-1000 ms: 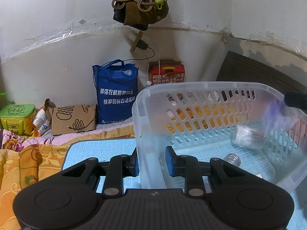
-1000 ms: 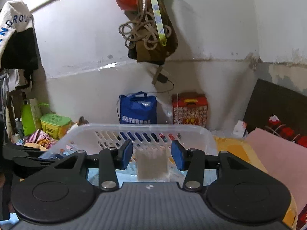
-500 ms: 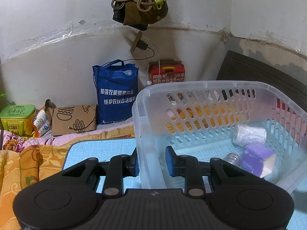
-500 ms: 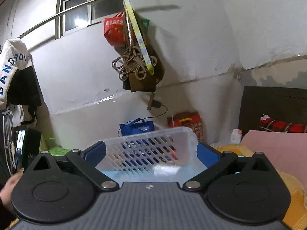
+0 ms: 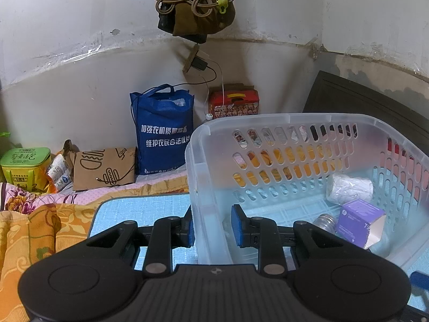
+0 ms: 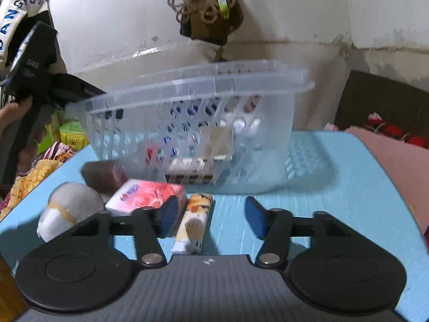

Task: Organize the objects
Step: 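Grasp the cream labelled bottle with the right tool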

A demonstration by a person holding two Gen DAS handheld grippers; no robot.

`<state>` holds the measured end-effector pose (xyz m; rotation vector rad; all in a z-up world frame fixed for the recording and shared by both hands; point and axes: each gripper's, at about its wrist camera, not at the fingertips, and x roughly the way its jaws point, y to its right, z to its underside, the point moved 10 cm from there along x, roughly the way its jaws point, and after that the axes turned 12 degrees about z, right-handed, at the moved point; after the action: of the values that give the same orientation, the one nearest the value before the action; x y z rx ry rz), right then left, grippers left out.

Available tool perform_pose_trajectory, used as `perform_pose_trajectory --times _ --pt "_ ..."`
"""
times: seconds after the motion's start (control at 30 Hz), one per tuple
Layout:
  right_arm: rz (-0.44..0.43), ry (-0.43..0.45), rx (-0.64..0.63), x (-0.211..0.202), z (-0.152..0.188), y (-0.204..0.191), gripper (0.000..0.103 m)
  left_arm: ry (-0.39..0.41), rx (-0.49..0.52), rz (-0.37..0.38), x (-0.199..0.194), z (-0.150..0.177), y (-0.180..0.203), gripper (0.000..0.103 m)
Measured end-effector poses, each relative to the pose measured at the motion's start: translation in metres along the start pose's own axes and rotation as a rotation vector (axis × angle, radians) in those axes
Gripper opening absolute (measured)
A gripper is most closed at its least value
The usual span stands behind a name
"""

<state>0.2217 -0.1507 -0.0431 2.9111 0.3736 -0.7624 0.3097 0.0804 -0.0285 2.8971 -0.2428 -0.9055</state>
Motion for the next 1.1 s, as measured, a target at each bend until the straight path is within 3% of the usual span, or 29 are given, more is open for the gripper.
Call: perform_pose_trajectory --times 0.3,0.53,1.1 --pt "-0.003 -0.052 -0.071 0.014 0.015 -0.015 0.05 0.002 0.0 0.002 -0.001 0.0 0.002 0.031" --pt "0.032 -0.032 -0.121 0.011 0.021 -0.02 0.028 0.001 -0.001 0.007 -0.001 -0.001 0.003 0.031" --pt "0.025 -0.005 -0.067 0.007 0.017 -0.012 0.027 0.004 -0.006 0.005 0.0 -0.001 0.002 0.031"
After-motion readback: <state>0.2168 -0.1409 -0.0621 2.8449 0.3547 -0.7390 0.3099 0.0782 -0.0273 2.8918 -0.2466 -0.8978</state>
